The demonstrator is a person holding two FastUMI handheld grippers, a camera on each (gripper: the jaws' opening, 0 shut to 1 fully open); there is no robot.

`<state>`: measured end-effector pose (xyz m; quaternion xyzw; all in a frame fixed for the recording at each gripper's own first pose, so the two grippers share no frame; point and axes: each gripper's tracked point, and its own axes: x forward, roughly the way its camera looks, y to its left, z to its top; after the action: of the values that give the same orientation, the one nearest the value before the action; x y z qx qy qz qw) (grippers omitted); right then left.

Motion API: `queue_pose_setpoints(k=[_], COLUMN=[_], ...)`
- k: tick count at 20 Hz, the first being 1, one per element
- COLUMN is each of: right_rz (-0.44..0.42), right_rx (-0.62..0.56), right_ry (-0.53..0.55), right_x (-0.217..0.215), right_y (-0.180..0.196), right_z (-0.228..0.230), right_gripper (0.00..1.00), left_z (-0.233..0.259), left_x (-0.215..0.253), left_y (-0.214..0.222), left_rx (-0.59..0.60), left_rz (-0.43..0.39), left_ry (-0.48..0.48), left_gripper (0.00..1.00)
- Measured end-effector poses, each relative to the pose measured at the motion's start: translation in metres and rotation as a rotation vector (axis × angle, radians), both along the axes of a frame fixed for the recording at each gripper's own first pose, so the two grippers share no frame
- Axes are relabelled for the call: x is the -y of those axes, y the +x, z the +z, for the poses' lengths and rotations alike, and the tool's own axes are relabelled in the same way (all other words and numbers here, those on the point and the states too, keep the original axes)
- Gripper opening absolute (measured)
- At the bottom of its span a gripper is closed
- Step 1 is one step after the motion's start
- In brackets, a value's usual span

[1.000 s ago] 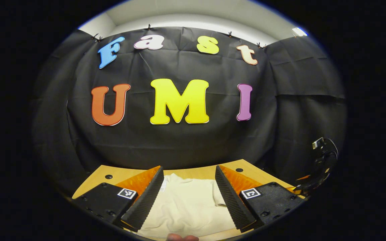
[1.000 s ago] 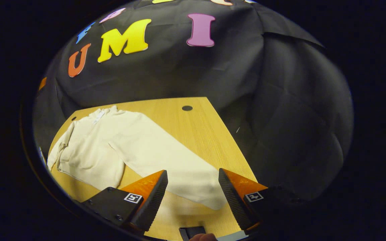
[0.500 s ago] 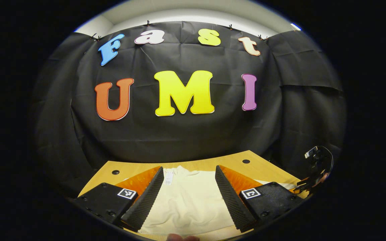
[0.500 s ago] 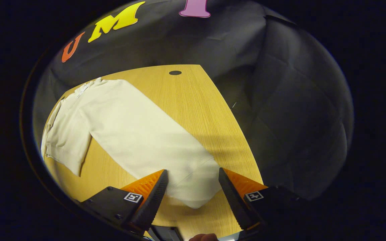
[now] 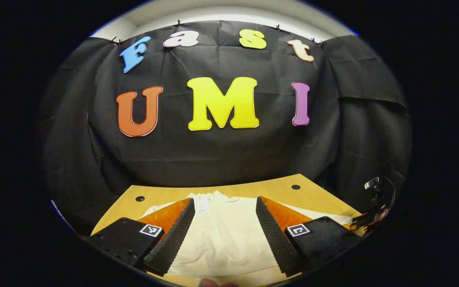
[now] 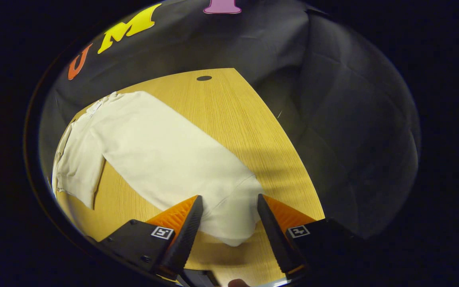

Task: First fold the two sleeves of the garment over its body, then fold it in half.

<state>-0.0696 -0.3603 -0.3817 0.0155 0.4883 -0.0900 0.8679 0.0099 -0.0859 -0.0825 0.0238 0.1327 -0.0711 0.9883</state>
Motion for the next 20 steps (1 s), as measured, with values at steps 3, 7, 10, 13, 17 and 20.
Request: queue_pose_setpoints(k=[3, 7, 10, 13, 17, 20], right_rz=[0.052, 0.003, -0.031, -0.083, -0.091, -0.083], right_rx=[0.005, -0.036, -0.033, 0.019, 0.104, 0.196], right_ry=[0.004, -0.016, 0.001, 0.031, 0.062, 0.099], right_x=[-0.010, -0.011, -0.013, -0.012, -0.025, -0.046], right_y=[0.003, 0.003, 0.005, 0.011, 0.028, 0.052], right_z=[-0.003, 0.000, 0.003, 0.023, 0.070, 0.117], right_gripper=[0.45, 0.13, 0.07, 0.07, 0.07, 0.07], left_z=[0.000, 0.004, 0.008, 0.007, 0.003, 0.001], left_x=[-0.003, -0.012, -0.019, -0.030, -0.048, -0.065], left_y=[-0.002, 0.000, 0.000, 0.000, 0.000, 0.000], left_rx=[-0.004, 0.012, 0.022, 0.027, 0.019, 0.017], left_rz=[0.004, 0.009, 0.014, 0.024, 0.056, 0.095], left_ry=[0.007, 0.022, 0.032, 0.031, 0.009, -0.016], left_gripper=[0.98, 0.98, 0.98, 0.98, 0.97, 0.97])
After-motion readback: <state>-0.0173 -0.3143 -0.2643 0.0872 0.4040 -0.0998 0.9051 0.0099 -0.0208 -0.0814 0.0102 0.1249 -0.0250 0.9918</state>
